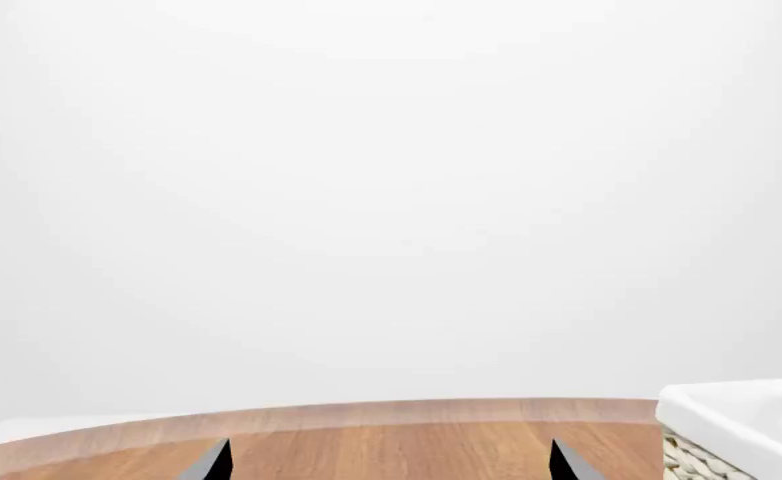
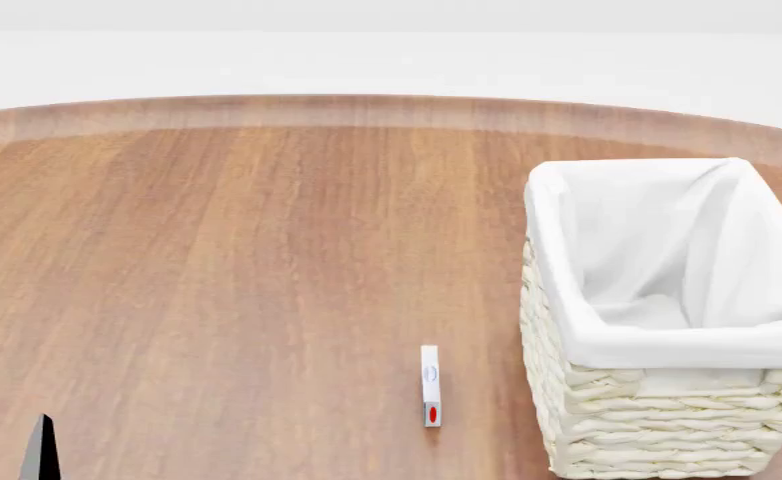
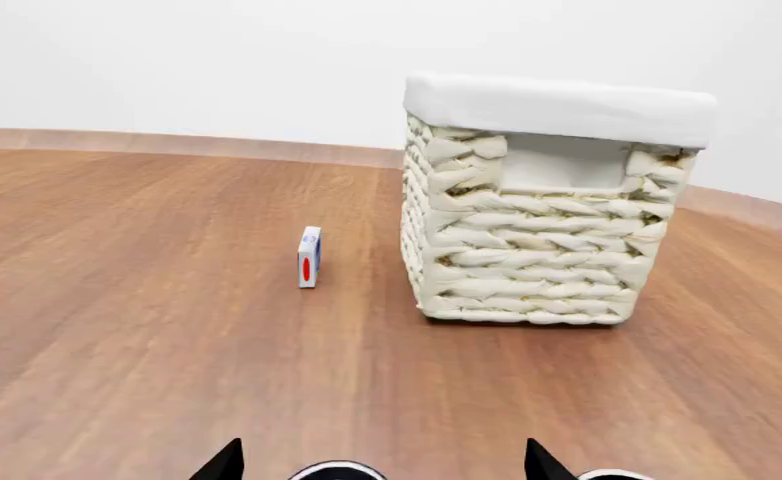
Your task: Pick up the tomato sauce, and put it in the basket.
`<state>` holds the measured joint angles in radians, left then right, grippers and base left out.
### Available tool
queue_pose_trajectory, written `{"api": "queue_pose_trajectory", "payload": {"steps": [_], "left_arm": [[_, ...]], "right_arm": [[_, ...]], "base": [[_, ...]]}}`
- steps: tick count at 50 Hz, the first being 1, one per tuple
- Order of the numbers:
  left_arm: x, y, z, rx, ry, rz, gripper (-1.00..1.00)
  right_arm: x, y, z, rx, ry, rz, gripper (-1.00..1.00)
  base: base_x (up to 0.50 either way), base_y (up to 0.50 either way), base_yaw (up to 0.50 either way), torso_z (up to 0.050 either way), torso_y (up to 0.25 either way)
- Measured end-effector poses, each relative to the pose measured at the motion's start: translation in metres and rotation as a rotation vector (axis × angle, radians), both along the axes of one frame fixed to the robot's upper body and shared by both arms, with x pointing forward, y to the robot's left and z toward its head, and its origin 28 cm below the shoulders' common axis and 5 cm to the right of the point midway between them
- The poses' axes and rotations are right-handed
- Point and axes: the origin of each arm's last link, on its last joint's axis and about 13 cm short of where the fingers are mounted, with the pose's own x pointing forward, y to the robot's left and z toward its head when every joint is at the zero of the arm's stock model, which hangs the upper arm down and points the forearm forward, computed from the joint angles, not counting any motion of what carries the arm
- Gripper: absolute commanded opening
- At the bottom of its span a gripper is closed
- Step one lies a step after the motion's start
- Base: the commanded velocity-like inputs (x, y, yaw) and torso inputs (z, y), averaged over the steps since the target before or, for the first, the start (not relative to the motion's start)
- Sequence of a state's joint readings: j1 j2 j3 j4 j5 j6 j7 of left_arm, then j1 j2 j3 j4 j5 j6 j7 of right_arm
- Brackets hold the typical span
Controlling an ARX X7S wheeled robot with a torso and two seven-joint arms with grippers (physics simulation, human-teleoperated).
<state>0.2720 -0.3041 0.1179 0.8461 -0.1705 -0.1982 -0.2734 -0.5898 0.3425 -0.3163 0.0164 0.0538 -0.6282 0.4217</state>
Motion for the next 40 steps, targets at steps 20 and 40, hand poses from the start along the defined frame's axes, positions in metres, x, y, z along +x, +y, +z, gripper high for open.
{"api": "queue_pose_trajectory", "payload": {"steps": [20, 40], "left_arm": [[0.001, 0.001, -0.001, -0.002, 0.006, 0.001, 1.00], [0.001, 0.001, -0.004, -0.009, 0.012, 0.001, 1.00]], "right_arm": [[0.002, 0.001, -0.011, -0.006, 0.037, 0.009, 1.00], [0.005, 0.002, -0.025, -0.009, 0.085, 0.025, 1.00]], "base": [[0.00, 0.00, 0.00, 0.000, 0.000], [0.00, 0.00, 0.00, 0.000, 0.000]]}}
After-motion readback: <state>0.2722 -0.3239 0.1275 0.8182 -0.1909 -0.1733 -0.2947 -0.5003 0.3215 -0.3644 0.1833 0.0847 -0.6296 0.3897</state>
